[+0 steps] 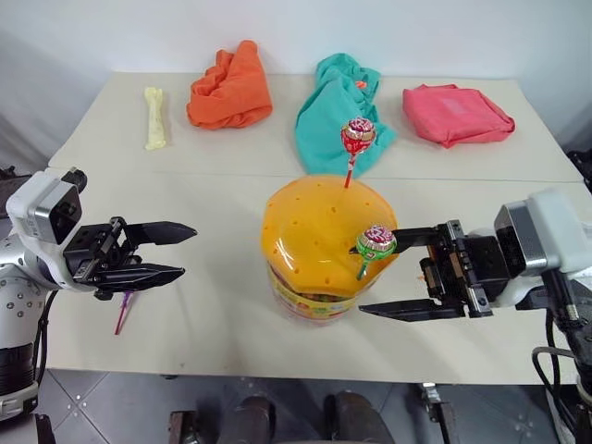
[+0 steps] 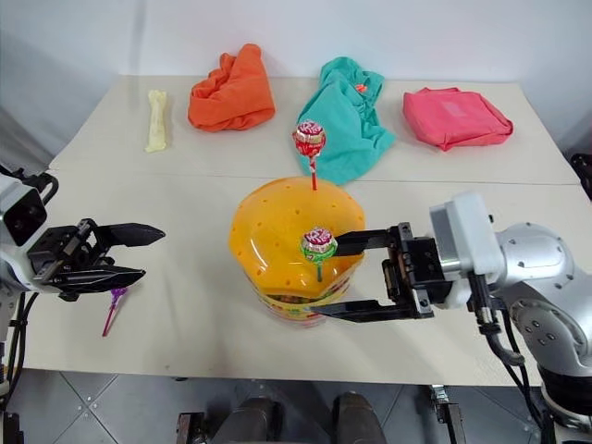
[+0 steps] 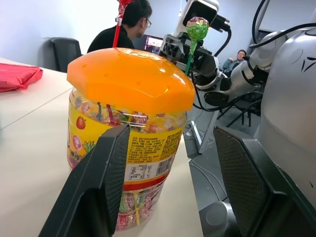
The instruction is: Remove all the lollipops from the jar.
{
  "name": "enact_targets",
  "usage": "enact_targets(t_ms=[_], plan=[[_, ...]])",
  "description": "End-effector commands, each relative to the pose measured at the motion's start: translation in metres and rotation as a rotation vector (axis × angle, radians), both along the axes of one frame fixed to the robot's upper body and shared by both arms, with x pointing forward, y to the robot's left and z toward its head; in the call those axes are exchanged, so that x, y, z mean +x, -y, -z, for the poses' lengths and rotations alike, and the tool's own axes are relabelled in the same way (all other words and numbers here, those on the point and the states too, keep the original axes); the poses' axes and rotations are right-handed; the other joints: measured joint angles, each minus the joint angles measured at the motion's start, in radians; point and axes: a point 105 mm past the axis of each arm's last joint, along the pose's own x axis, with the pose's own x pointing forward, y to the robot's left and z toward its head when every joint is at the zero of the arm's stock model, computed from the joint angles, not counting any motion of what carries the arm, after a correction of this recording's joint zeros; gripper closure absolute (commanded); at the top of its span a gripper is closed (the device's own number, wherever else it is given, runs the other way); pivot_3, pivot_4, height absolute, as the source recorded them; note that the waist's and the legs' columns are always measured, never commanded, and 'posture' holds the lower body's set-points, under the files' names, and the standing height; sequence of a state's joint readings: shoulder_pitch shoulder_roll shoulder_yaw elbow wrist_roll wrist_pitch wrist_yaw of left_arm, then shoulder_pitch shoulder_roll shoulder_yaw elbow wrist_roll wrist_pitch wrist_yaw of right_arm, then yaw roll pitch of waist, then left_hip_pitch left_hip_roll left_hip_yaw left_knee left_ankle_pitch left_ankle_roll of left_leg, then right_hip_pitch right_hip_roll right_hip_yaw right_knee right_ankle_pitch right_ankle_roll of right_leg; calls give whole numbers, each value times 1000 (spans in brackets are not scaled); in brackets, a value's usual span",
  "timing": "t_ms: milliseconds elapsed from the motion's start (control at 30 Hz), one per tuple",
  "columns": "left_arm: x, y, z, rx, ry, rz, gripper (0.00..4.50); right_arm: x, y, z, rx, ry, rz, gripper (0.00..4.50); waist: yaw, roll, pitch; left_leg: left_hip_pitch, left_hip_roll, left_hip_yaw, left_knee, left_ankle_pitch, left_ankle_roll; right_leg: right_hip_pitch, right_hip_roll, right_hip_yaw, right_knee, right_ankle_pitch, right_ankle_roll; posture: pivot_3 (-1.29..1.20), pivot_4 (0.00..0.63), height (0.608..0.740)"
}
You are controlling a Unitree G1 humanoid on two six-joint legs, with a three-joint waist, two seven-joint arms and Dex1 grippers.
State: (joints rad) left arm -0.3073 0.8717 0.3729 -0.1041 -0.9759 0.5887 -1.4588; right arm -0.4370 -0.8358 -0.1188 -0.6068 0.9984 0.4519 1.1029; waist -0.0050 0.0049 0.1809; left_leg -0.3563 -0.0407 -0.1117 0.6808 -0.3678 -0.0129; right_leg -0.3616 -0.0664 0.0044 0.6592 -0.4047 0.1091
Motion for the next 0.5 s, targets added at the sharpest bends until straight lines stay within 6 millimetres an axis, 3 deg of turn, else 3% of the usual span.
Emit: enact_targets(t_ms=[33,200,367,500], plan=[[-1,0,-5,-4,36,4,1641,-1,-1,-6,22,7,-7,2631,0,0,0,0,0,0,0,0,0,0,0,0,0,0,0,0,150,740],[-1,2,-6,-10,43,9,1641,3,2,-8,46,-11,-2,4364,0,0,0,0,0,0,0,0,0,0,0,0,0,0,0,0,150,740],[0,4,-8,-17,51,16,1641,5,8,-26,139,-48,7,4493,0,0,0,0,0,0,0,0,0,0,0,0,0,0,0,0,150,740],[0,6,-9,-27,62,26,1641,13,34,-54,267,-154,113,4493,1,0,0,0,0,0,1,0,0,0,0,0,0,0,0,0,150,740]])
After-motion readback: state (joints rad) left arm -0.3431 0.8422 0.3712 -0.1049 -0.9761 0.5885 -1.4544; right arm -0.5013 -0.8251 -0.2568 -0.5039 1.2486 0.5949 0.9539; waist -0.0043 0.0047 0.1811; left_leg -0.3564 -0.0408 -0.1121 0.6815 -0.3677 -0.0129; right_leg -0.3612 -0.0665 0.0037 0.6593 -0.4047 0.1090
